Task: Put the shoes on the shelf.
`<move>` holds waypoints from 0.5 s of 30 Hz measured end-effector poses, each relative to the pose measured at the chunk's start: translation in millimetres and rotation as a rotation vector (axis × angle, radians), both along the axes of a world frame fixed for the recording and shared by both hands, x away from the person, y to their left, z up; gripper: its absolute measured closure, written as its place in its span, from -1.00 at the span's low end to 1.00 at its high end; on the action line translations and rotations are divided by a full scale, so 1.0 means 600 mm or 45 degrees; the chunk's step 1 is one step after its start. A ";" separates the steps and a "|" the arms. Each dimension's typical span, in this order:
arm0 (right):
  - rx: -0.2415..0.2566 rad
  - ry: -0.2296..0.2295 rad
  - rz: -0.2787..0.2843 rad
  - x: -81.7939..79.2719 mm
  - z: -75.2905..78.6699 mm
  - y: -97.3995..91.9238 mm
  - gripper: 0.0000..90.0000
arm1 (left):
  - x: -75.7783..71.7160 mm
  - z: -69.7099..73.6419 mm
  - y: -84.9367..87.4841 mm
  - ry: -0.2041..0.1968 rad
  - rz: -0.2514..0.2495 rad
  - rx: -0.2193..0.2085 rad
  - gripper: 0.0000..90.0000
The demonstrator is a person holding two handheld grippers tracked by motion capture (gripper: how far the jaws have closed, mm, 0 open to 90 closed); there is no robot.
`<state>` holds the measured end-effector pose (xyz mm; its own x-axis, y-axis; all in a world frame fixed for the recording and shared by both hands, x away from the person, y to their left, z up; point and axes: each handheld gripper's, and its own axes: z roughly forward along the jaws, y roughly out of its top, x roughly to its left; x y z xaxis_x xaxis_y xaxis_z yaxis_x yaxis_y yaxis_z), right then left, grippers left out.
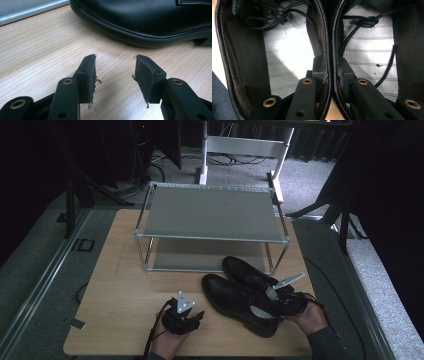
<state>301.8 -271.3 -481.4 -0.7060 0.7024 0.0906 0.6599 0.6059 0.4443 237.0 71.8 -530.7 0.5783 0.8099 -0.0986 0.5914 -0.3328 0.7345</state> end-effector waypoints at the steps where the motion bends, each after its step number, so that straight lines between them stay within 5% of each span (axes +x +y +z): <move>1: 0.007 -0.002 0.002 0.000 0.000 -0.002 0.77 | 0.000 0.000 0.000 0.000 0.000 0.000 0.15; 15: 0.023 -0.057 0.002 -0.004 0.001 0.000 0.78 | 0.001 0.001 0.002 -0.002 0.010 -0.001 0.15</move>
